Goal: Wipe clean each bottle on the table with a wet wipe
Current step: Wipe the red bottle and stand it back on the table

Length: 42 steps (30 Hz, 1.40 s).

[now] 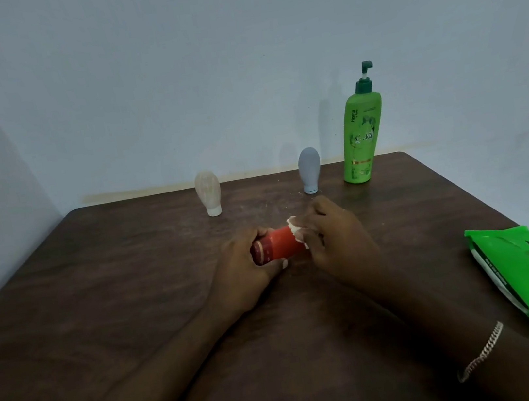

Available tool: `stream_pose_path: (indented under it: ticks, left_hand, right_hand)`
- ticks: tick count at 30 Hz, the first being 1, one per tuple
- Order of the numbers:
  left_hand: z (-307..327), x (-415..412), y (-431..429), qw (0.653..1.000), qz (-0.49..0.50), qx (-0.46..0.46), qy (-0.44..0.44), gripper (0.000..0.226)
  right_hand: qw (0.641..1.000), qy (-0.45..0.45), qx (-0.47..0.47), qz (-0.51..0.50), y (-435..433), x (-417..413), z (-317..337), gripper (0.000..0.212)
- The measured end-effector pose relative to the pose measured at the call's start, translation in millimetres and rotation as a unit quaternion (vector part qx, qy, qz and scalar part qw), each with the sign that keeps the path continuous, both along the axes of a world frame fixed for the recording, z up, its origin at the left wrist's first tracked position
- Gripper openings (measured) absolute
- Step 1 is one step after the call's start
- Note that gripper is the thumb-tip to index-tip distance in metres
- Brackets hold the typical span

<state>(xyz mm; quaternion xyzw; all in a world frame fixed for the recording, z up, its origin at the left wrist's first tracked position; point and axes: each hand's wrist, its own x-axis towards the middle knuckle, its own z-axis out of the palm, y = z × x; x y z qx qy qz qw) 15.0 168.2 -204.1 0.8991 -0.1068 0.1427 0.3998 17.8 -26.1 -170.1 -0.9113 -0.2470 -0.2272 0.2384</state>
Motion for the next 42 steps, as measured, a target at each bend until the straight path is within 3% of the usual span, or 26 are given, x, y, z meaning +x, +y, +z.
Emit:
stream_pose_path:
  ticks: [5, 11, 16, 28, 33, 36, 38, 42]
  left_hand:
    - [3, -3, 0, 0.999, -0.021, -0.031, -0.016, 0.046]
    - [1, -1, 3, 0.998, -0.030, -0.051, -0.007, 0.041]
    - [5, -5, -1, 0.999, -0.042, -0.010, -0.021, 0.046]
    - [2, -3, 6, 0.986, -0.075, 0.064, -0.134, 0.044]
    - [2, -4, 5, 0.988, -0.068, 0.067, -0.122, 0.045]
    - [1, -2, 7, 0.992, -0.057, 0.048, -0.098, 0.044]
    - [3, -2, 6, 0.996, -0.043, 0.032, -0.071, 0.044]
    - [4, 3, 9, 0.999, -0.029, -0.036, -0.017, 0.046]
  right_hand:
    - [0.993, -0.030, -0.028, 0.108, 22, -11, -3, 0.030]
    - [0.976, -0.100, -0.156, 0.114, 11, -15, -11, 0.036]
    - [0.989, -0.081, -0.102, 0.063, 17, -9, -9, 0.051]
    - [0.993, 0.045, -0.030, -0.105, -42, 28, -5, 0.026]
    - [0.999, 0.014, -0.035, -0.036, 8, -2, -1, 0.014]
    - [0.999, 0.001, -0.036, 0.028, 22, -9, -6, 0.024]
    - [0.999, 0.006, -0.034, 0.017, 9, 0, -9, 0.033]
    - [0.996, 0.026, 0.020, -0.082, -36, 24, -10, 0.029]
